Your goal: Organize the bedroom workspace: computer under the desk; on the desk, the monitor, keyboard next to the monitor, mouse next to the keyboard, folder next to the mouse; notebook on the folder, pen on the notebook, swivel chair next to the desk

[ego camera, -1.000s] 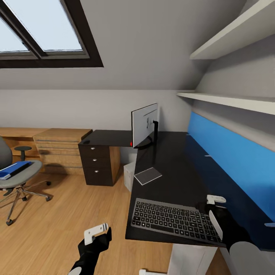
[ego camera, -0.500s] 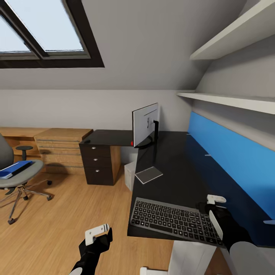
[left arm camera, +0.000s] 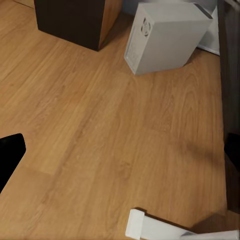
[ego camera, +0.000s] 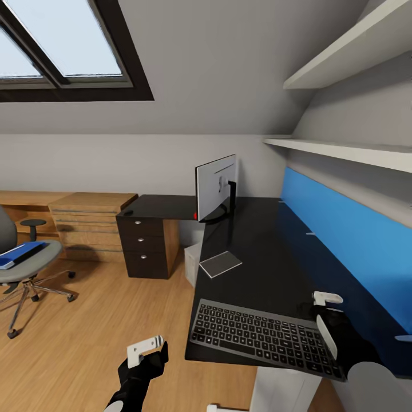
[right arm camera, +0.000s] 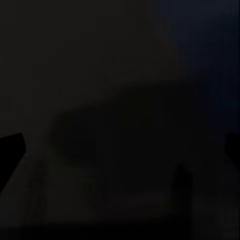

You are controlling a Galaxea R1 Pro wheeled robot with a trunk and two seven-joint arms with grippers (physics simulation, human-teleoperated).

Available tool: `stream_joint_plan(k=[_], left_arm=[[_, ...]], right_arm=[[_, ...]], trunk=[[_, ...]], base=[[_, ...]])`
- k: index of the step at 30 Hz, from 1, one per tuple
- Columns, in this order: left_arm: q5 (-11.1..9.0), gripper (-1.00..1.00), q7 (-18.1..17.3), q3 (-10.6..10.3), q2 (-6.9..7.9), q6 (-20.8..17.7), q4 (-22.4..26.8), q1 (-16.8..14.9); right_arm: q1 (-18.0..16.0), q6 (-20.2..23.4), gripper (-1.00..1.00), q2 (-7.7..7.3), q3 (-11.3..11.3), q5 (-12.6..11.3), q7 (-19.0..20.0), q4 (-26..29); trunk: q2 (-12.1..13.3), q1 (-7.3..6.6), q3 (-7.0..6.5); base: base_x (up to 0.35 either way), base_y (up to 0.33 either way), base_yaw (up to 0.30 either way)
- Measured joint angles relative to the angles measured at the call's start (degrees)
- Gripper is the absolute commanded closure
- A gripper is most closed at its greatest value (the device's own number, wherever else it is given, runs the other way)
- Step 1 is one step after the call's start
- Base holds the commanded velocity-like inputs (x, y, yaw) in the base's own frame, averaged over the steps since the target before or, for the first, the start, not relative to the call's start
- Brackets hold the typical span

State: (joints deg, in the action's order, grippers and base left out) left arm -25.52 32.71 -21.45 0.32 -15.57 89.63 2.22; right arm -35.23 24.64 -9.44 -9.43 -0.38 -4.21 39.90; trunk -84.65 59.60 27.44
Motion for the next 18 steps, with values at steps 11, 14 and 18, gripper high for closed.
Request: stream_joint_plan(k=[11,14,18], left_arm=[[0.03,-1.0,0.01,0.57,0.06,0.17,0.0,-0.01],[0.04,-1.0,0.06,1.12,0.07,0.3,0.02,-0.01],[0.07,-1.0,0.08,1.95,0.08,0.4,0.07,-0.02]], right_arm=[[0.0,0.24,-1.0,-1.17,-1.08,0.0,-5.79,-0.01],[0.0,0.31,-1.0,-1.33,-1.16,0.0,-6.65,0.0],[-0.18,0.34,-1.0,-1.42,-1.2,-0.01,-7.33,-0.03]], trunk=[[0.0,0.0,0.0],[0.0,0.0,0.0],[0.0,0.0,0.0]], base=[[0.001,-0.075,0.0],[0.0,-0.006,0.0],[0.0,-0.002,0.0]])
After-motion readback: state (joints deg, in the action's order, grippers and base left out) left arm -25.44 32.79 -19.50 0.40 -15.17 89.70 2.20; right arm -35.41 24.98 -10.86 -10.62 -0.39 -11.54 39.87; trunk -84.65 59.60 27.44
